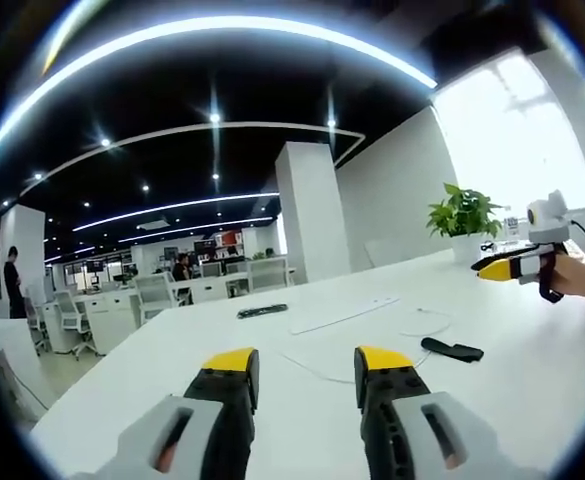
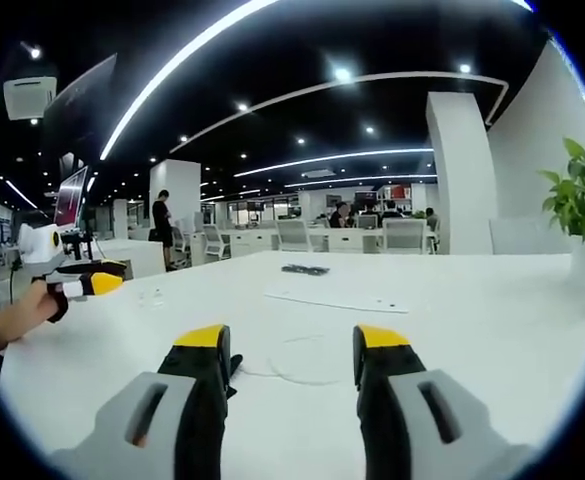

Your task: Peel open the Velcro strap on the desktop, arrange the wired earphones neatly onto it, and close the Velcro strap to secure them.

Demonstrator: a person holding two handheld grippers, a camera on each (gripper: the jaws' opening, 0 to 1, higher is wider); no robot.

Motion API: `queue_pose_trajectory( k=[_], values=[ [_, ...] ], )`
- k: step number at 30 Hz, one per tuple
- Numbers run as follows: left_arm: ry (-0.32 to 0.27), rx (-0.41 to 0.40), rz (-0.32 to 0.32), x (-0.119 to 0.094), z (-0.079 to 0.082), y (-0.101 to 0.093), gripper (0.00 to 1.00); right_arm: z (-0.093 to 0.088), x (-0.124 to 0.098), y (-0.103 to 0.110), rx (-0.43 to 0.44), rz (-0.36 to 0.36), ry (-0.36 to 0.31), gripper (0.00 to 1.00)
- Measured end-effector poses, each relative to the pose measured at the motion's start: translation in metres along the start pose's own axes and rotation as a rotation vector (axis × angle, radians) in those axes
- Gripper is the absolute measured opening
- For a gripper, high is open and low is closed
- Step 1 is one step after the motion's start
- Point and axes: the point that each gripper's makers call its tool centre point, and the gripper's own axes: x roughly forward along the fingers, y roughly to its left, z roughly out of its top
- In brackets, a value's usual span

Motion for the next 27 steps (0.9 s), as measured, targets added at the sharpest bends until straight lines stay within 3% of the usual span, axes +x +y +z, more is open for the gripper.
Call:
queue_pose_trajectory(
  k=[27],
  values=[
    [-0.001, -0.027, -0.062, 0.001, 0.004, -0.009, 0.40, -0.032, 0.025, 0.031, -0.012, 0.199, 0.125, 0.45]
  ],
)
